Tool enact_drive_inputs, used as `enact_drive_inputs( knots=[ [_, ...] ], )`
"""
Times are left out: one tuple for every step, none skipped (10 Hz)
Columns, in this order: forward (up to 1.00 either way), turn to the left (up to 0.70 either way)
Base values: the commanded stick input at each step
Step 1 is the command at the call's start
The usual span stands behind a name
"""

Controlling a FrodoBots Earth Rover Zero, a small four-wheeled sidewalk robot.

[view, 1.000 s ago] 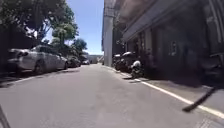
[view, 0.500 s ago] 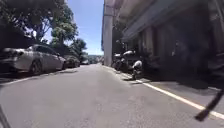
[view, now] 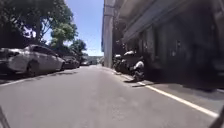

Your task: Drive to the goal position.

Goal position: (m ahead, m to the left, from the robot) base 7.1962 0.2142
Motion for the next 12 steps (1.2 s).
enact_drive_inputs(
  knots=[
    [0.45,0.00],
    [0.45,0.00],
    [0.45,0.00],
    [0.45,0.00],
    [0.45,0.00],
    [0.45,0.00],
    [0.45,0.00],
    [0.45,0.00],
    [0.45,0.00],
    [0.45,0.00],
    [0.45,0.00],
    [0.45,0.00]
  ],
)
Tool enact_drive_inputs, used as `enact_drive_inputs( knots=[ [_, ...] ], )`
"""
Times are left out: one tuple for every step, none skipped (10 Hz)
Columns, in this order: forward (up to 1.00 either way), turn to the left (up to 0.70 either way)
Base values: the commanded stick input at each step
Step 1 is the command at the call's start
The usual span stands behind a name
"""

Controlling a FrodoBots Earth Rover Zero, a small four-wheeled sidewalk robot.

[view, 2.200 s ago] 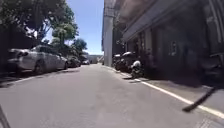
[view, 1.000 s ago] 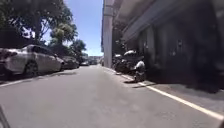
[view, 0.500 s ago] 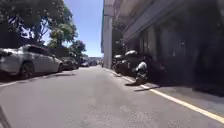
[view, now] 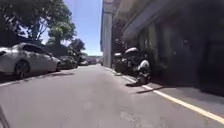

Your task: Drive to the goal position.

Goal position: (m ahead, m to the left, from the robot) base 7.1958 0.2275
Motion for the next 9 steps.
enact_drive_inputs(
  knots=[
    [0.45,0.00],
    [0.45,0.00],
    [0.45,0.00],
    [0.45,0.00],
    [0.45,0.00],
    [0.45,0.00],
    [0.45,0.00],
    [0.45,0.00],
    [0.45,0.00]
  ],
)
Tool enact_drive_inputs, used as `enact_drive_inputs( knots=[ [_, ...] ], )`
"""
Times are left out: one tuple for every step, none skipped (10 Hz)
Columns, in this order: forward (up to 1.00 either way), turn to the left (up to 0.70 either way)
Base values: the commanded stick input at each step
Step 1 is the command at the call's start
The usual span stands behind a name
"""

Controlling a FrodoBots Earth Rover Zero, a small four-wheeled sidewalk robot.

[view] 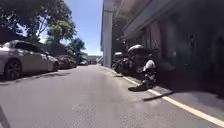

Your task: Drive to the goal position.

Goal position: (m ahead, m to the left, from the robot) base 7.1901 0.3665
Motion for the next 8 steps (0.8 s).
enact_drive_inputs(
  knots=[
    [0.45,0.00],
    [0.45,0.00],
    [0.45,0.00],
    [0.45,0.00],
    [0.45,0.00],
    [0.45,0.00],
    [0.45,0.00],
    [0.45,0.00]
  ],
)
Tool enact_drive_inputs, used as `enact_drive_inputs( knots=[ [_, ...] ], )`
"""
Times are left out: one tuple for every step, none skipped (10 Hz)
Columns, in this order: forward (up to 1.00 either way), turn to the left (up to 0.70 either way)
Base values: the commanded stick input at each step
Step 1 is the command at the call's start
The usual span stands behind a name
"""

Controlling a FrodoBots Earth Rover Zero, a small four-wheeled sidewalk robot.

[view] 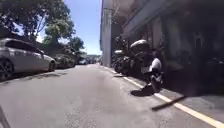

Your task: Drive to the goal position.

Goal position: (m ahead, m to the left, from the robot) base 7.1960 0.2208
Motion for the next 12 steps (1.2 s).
enact_drive_inputs(
  knots=[
    [0.45,0.00],
    [0.45,0.16],
    [0.45,0.27],
    [0.45,0.27],
    [0.45,0.27],
    [0.45,0.26],
    [0.45,0.16],
    [0.45,0.00],
    [0.45,0.00],
    [0.45,0.00],
    [0.45,0.00],
    [0.45,0.00]
  ],
)
